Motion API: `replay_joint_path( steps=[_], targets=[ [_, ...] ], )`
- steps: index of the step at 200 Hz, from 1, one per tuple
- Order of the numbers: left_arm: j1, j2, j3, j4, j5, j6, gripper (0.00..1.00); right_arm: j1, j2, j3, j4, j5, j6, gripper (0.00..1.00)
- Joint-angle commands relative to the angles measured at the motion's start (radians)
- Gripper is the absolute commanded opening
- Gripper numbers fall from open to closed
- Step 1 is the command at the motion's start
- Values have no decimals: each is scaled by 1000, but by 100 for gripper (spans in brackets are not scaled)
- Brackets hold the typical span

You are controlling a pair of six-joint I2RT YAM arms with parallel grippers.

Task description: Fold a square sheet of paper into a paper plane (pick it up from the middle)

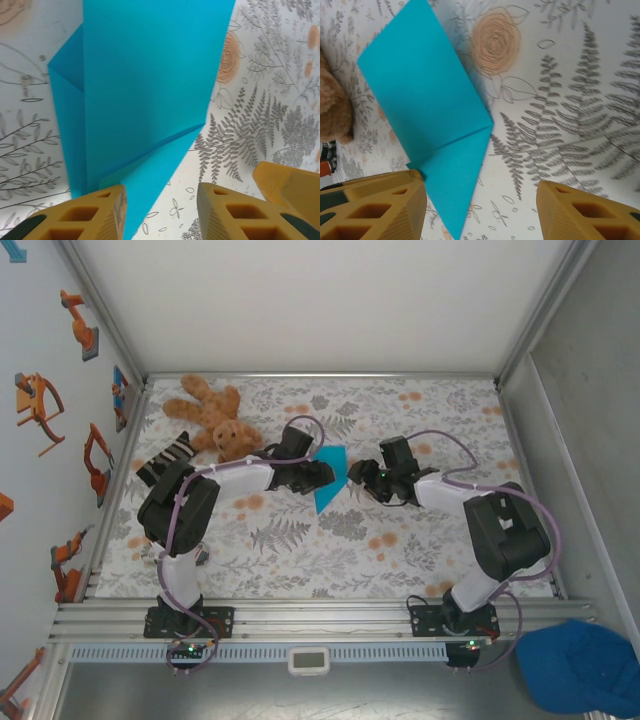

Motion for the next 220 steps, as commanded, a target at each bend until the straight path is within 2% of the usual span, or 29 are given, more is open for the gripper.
replay_joint_path(
  steps=[1,114,190,220],
  targets=[
    [20,9,9,-33,-36,-8,39,5,33,34,14,-20,-25,58],
    [51,49,-60,9,-10,-30,34,5,171,132,42,-115,-52,50],
    [57,56,-62,-3,-9,-20,33,3,259,189,66,-196,-86,40],
    [59,51,-63,-6,-11,-20,33,4,286,186,122,-233,-57,33]
  ],
)
